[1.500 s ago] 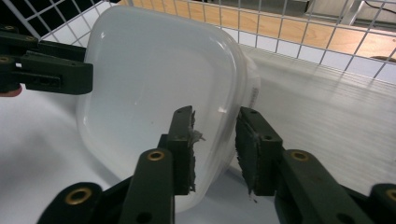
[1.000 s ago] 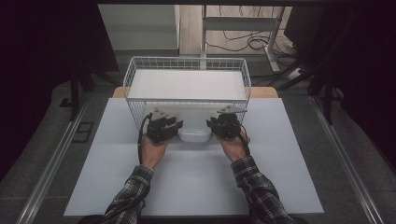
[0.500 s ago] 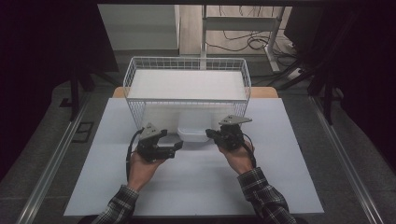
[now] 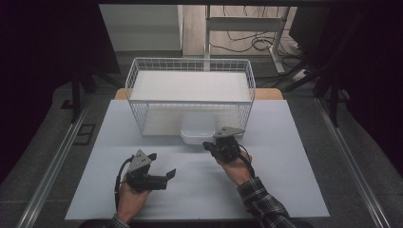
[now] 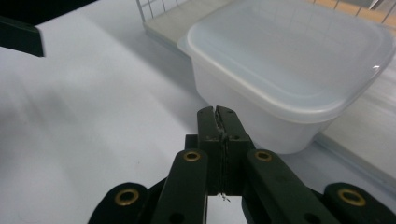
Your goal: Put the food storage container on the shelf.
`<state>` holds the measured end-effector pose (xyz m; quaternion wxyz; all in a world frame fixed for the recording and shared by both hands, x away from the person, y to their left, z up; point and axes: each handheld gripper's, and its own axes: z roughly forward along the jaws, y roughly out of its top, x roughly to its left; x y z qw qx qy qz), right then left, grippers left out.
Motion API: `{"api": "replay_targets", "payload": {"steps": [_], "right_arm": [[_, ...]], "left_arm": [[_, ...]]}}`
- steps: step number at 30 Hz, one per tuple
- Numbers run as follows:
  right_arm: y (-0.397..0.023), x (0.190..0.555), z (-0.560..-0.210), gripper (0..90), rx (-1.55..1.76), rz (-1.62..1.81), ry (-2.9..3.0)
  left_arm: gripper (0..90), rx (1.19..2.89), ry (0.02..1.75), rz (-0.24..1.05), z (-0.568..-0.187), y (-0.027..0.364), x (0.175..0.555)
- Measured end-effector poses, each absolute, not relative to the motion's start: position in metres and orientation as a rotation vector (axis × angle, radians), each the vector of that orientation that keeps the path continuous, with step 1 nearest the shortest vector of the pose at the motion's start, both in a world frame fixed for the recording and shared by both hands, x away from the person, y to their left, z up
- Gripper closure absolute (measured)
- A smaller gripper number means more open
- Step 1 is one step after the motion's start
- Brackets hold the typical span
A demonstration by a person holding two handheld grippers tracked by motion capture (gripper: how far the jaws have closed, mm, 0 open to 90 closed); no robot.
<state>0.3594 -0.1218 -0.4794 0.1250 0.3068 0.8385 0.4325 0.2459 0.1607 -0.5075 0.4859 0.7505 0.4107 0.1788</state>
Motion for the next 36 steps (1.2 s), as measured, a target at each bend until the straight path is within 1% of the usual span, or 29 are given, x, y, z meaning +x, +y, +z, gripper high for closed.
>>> {"api": "replay_targets", "payload": {"steps": [5,11,36], "right_arm": [[-0.118,0.362,-0.488,88.2,0.898,1.238,2.465],[-0.114,0.365,-0.494,87.6,0.901,1.211,2.474],[-0.098,0.404,-0.495,88.4,0.954,1.190,2.431]], "left_arm": [[3.1,1.880,0.981,0.514,-0.514,0.162,0.233],[3.1,1.892,0.985,0.503,-0.519,0.167,0.226],[4.1,1.891,0.953,0.504,-0.523,0.165,0.228]]}}
